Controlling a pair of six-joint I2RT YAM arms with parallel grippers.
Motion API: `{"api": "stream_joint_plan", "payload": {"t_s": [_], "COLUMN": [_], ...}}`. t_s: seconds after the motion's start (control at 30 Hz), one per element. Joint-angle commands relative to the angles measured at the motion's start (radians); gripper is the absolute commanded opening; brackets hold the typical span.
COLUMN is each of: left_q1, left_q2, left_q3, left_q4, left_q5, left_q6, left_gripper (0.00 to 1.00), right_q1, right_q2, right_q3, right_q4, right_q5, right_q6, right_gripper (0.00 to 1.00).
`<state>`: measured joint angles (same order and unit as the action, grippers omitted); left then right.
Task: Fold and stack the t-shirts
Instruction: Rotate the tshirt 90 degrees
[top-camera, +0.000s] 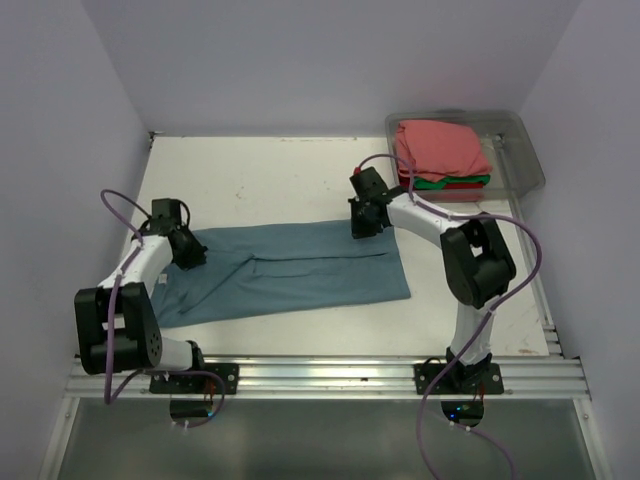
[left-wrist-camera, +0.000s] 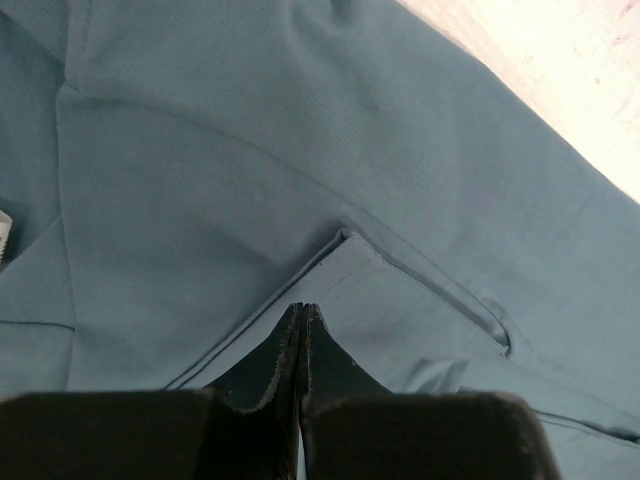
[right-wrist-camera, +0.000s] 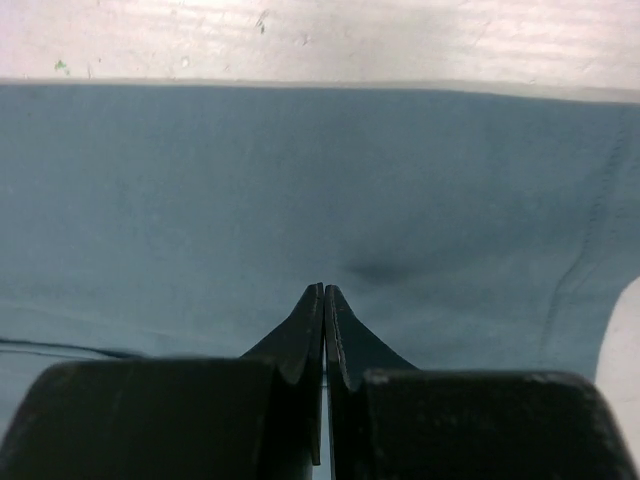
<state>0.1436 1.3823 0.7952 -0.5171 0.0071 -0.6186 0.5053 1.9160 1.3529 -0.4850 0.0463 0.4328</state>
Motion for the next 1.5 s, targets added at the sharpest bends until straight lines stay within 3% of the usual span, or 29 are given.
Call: {"api": "stream_joint_plan", "payload": {"t_s": [0.0, 0.4, 0.63, 1.0, 1.47], "left_q1": [-0.004, -0.007, -0.007, -0.050, -0.125], "left_q2": [0.046, 0.282, 0.513, 0.914, 1.205], "left_q3": [-0.011, 0.094, 0.326, 0.795, 1.151], "left_q4": [0.084, 0.092, 0.089, 0.083, 0.270], "left_q5": [-0.002, -0.002, 0.016, 0.277, 0.680], "left_q6": [-0.033, -0.073, -0.047, 0.066, 0.014], "left_gripper": [0.00, 0.00, 0.00, 0.00, 0.05], "right_q1": [0.018, 0.044, 0.105, 0.328, 0.515], "right_q2": [-0.014, -0.029, -0.075, -0.201, -0.196], "right_q3": [-0.037, -0.184, -0.265, -0.330, -0.299], "right_q4": [0.026, 0.045, 0.039, -0.010, 0.019], "right_q5": [-0.023, 0.007, -0.003, -0.132, -0.201], "right_q6": [0.007, 0.000, 0.011, 0.099, 0.204], "right_gripper": [0.00, 0.00, 0.00, 0.00, 0.00]}}
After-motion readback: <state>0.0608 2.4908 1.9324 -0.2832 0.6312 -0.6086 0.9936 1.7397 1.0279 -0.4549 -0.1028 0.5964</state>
